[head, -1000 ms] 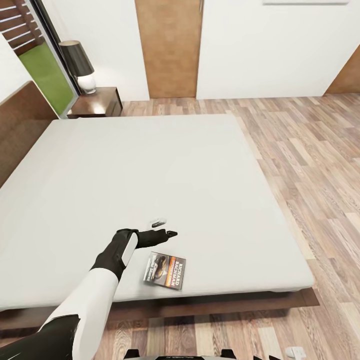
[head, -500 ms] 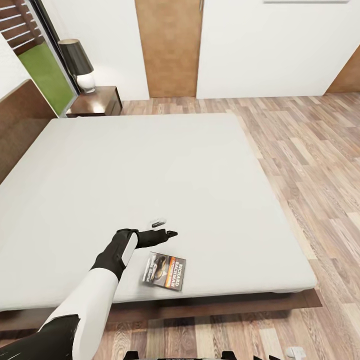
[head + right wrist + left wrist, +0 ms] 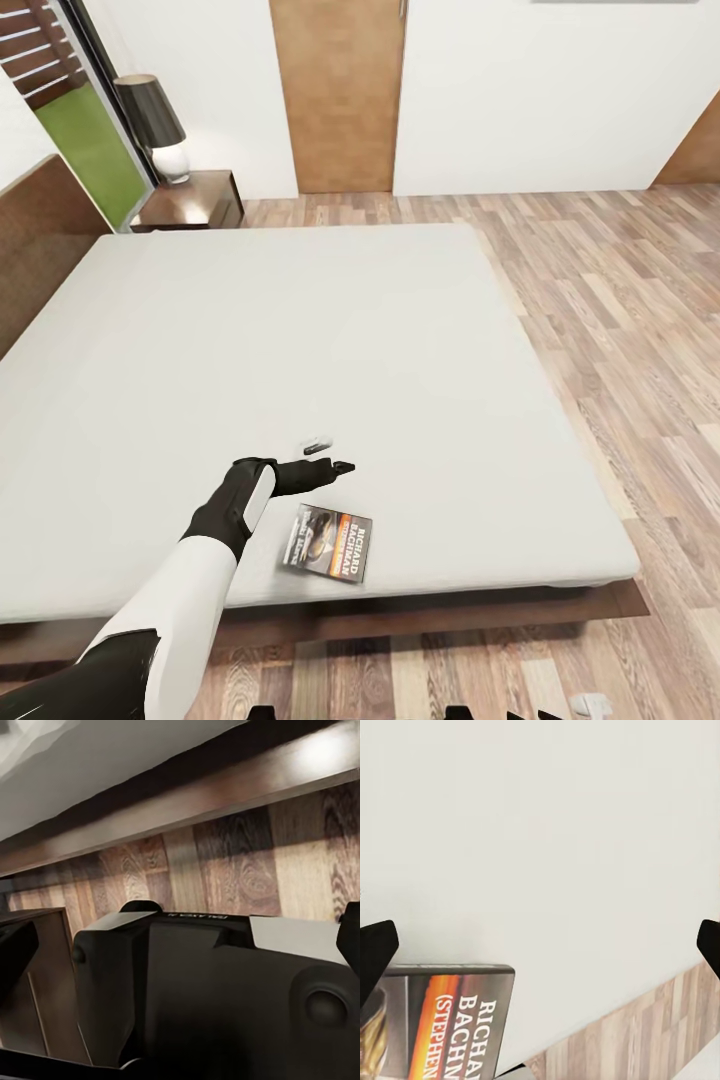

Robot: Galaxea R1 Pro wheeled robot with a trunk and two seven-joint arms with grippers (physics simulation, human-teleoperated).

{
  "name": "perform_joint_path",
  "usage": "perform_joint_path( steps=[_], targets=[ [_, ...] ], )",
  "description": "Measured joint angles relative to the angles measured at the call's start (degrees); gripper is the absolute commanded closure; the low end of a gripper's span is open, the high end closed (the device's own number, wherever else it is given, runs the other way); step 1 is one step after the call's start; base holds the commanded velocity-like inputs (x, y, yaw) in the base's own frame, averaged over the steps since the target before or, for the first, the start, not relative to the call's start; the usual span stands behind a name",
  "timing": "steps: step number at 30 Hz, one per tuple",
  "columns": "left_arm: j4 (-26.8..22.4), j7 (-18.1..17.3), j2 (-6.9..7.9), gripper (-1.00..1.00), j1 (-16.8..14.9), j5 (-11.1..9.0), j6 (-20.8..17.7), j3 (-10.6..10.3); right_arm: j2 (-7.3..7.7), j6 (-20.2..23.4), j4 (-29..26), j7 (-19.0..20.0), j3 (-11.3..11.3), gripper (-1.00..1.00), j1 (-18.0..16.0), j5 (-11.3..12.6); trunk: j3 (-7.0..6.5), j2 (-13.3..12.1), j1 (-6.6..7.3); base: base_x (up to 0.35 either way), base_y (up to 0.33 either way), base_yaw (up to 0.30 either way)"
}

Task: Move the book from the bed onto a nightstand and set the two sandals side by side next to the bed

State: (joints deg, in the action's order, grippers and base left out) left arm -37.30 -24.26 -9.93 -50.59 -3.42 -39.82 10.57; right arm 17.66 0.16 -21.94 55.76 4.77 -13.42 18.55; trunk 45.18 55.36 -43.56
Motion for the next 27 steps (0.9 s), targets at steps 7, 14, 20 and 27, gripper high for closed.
perform_joint_path(
  steps=[7,14,20,27],
  targets=[
    [0.0,0.0,0.00,-1.00,0.0,0.0,0.0,0.0,0.00,0.0,0.0,0.0,0.0,-1.00,0.0,0.0,1.26,2.8,-1.54,0.000,0.000,0.000],
    [0.0,0.0,0.00,-1.00,0.0,0.0,0.0,0.0,0.00,0.0,0.0,0.0,0.0,-1.00,0.0,0.0,2.52,5.6,-3.08,0.000,0.000,0.000],
    [0.0,0.0,0.00,-1.00,0.0,0.0,0.0,0.0,0.00,0.0,0.0,0.0,0.0,-1.00,0.0,0.0,3.59,8.0,-4.39,0.000,0.000,0.000],
    [0.0,0.0,0.00,-1.00,0.0,0.0,0.0,0.0,0.00,0.0,0.0,0.0,0.0,-1.00,0.0,0.0,4.85,10.8,-5.93,0.000,0.000,0.000]
  ],
)
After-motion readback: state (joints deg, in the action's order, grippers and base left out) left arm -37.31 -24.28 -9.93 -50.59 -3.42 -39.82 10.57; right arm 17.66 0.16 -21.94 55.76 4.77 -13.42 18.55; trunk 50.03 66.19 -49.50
